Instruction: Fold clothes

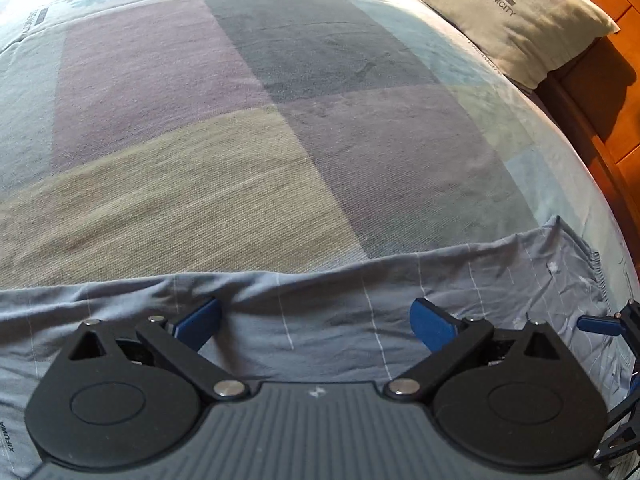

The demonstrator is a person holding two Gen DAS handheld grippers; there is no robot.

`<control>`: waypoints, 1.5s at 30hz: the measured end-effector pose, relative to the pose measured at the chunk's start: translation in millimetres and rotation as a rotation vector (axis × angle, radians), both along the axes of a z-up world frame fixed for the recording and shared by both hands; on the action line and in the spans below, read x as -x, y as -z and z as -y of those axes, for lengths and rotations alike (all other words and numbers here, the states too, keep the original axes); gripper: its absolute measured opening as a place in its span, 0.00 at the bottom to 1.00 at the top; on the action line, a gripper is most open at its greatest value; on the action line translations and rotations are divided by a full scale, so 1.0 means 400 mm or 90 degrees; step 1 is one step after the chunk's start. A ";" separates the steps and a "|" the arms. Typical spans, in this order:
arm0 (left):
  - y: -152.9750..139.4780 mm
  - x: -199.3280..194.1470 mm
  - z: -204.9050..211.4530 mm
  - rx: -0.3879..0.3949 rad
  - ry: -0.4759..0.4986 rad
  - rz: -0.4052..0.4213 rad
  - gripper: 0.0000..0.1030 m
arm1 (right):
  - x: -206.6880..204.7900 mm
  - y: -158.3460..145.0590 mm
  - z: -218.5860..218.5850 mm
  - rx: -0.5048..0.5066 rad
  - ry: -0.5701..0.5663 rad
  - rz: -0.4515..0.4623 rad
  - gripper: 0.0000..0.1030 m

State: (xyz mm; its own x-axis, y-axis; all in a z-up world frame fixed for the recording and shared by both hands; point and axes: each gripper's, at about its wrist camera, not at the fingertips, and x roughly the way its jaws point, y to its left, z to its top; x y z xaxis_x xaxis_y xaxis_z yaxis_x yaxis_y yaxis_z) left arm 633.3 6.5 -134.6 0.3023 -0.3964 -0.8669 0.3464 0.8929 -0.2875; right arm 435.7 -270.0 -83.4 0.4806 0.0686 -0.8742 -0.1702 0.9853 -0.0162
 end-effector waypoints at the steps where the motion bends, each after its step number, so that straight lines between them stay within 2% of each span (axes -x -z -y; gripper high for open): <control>1: -0.011 0.009 0.003 -0.006 0.003 0.005 0.97 | 0.012 -0.002 0.019 0.003 0.010 0.003 1.00; 3: -0.031 0.035 0.012 -0.025 0.014 0.012 0.97 | 0.041 0.000 0.054 0.008 0.031 0.001 1.00; 6: -0.056 0.100 0.044 -0.083 0.047 0.022 0.97 | 0.095 0.002 0.096 0.011 0.066 -0.012 1.00; 11: -0.100 0.249 0.111 -0.136 0.141 0.075 0.98 | 0.212 -0.016 0.141 -0.014 0.098 -0.021 1.00; 13: -0.103 0.311 0.137 -0.156 0.172 0.084 0.98 | 0.260 -0.015 0.139 -0.014 0.070 -0.030 1.00; 15: -0.097 0.378 0.150 -0.177 0.205 0.082 0.98 | 0.312 -0.009 0.119 -0.010 0.010 -0.039 1.00; 18: -0.098 0.508 0.158 -0.208 0.278 0.099 0.98 | 0.373 0.020 0.096 -0.007 -0.049 -0.039 1.00; 21: -0.100 0.632 0.148 -0.221 0.312 0.087 0.98 | 0.430 0.055 0.075 -0.005 -0.101 -0.036 1.00; 24: -0.084 0.739 0.138 -0.208 0.318 0.010 0.98 | 0.481 0.084 0.058 -0.006 -0.144 -0.029 1.00; 30: -0.053 0.897 0.144 -0.165 0.297 -0.036 0.98 | 0.484 0.086 0.064 -0.010 -0.148 -0.012 1.00; 35: 0.015 0.947 0.145 -0.170 0.234 -0.008 0.98 | 0.489 0.087 0.066 -0.011 -0.154 -0.001 1.00; 37: 0.027 0.979 0.144 -0.182 0.251 0.043 0.99 | 0.494 0.087 0.067 -0.012 -0.157 0.005 1.00; 39: 0.027 0.997 0.130 -0.174 0.250 0.066 0.99 | 0.496 0.087 0.069 -0.012 -0.164 0.011 1.00; 41: 0.016 0.993 0.114 -0.180 0.225 0.059 0.99 | 0.494 0.086 0.069 -0.009 -0.179 0.010 1.00; 45: -0.020 1.036 0.075 -0.196 0.213 0.076 0.97 | 0.472 0.057 0.054 -0.003 -0.245 -0.019 1.00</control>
State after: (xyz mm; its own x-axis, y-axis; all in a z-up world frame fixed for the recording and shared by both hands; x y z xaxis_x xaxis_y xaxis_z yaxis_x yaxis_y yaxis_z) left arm 218.9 -23.5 -126.8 0.3070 -0.2185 -0.9263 0.6443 0.7641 0.0333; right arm 246.8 -291.7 -106.1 0.3936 0.2431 -0.8866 -0.5285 0.8489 -0.0018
